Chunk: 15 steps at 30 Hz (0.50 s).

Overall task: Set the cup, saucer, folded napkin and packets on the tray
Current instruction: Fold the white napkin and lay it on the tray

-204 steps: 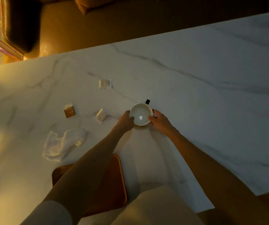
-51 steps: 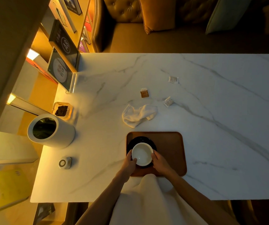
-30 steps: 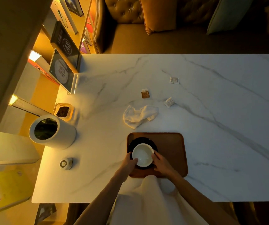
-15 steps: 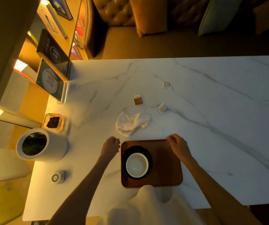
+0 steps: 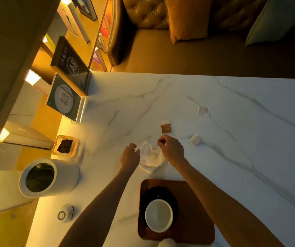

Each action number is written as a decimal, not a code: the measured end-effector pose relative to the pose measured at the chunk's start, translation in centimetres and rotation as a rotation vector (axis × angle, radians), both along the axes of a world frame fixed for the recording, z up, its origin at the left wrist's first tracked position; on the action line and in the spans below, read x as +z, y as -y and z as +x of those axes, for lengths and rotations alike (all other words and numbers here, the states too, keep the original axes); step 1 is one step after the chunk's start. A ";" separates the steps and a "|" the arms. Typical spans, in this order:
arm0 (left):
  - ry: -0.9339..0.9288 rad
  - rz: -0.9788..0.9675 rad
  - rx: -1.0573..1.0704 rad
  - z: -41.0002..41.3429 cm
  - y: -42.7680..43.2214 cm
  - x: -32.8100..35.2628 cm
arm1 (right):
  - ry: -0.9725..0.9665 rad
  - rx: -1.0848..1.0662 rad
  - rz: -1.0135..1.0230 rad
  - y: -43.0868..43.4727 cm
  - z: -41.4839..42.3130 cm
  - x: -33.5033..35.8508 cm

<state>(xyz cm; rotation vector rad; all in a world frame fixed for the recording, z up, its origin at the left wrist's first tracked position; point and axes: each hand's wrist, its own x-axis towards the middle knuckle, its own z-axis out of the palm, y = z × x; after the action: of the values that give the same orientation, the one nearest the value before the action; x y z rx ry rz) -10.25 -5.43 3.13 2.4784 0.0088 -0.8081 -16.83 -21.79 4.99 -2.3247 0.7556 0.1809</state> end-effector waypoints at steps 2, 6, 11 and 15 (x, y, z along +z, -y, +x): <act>-0.050 0.042 -0.013 0.9 0.3 -1.1 | -0.037 0.045 -0.021 -1.2 2.5 -1.2; -0.128 0.067 -0.039 1.3 0.6 -3.1 | -0.118 0.094 -0.049 -3.0 4.2 -3.8; -0.136 0.040 0.002 0.6 1.0 -5.0 | -0.202 0.084 -0.033 -4.7 3.3 -6.0; -0.131 -0.019 0.003 0.0 1.4 -5.1 | -0.198 0.078 0.124 -4.5 2.0 -6.6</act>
<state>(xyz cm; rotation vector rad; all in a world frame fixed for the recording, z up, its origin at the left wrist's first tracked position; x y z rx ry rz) -10.22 -6.79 -1.95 2.4028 0.0512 -0.9638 -14.83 -17.28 -1.58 -2.2415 0.7273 0.4851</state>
